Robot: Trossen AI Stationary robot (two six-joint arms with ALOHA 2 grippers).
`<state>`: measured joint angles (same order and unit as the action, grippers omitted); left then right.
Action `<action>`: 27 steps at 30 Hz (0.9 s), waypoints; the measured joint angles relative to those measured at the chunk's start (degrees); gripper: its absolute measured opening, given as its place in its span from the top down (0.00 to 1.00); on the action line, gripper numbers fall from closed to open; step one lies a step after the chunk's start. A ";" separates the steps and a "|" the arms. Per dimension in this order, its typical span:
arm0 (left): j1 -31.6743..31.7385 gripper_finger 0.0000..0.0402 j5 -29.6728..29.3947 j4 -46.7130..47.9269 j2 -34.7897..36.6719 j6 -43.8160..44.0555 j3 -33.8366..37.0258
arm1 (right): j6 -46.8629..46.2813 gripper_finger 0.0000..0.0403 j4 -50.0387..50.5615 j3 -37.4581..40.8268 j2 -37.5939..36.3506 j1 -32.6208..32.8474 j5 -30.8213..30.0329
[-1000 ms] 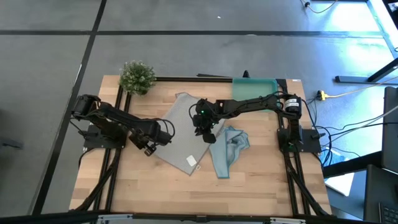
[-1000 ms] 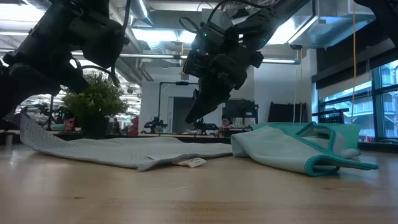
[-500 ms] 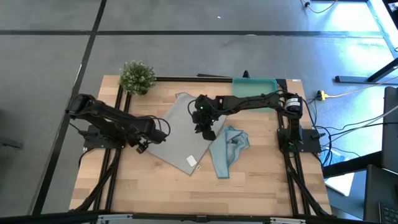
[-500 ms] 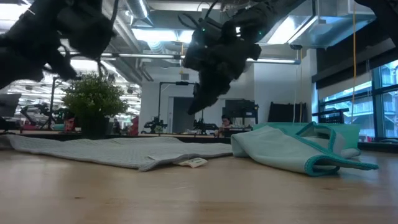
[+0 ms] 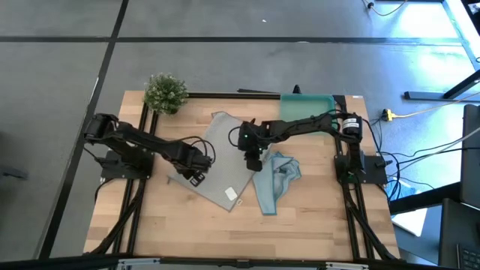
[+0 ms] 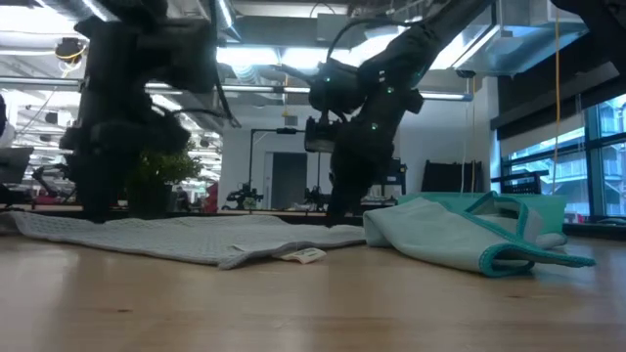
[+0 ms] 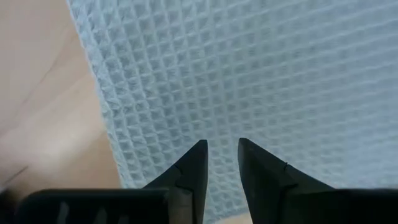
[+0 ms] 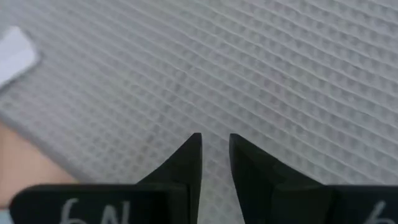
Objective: Roll microfiber towels into tight, uniform cylinder then place into a basket
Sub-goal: Roll the grey microfiber towel
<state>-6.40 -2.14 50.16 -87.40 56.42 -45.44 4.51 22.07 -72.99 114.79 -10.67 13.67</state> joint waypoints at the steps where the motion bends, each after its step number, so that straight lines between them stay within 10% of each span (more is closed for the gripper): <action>1: 0.16 0.79 0.02 -0.06 -0.53 -0.02 0.25 | 0.01 0.79 0.08 0.14 -0.01 -0.20 -0.96; 27: -3.47 0.79 7.19 -17.14 -1.18 7.11 2.05 | 0.57 0.79 -0.99 0.17 -0.33 -9.97 -7.63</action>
<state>-9.87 5.05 33.02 -88.58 63.53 -43.38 5.08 21.08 -72.82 114.46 -20.64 6.04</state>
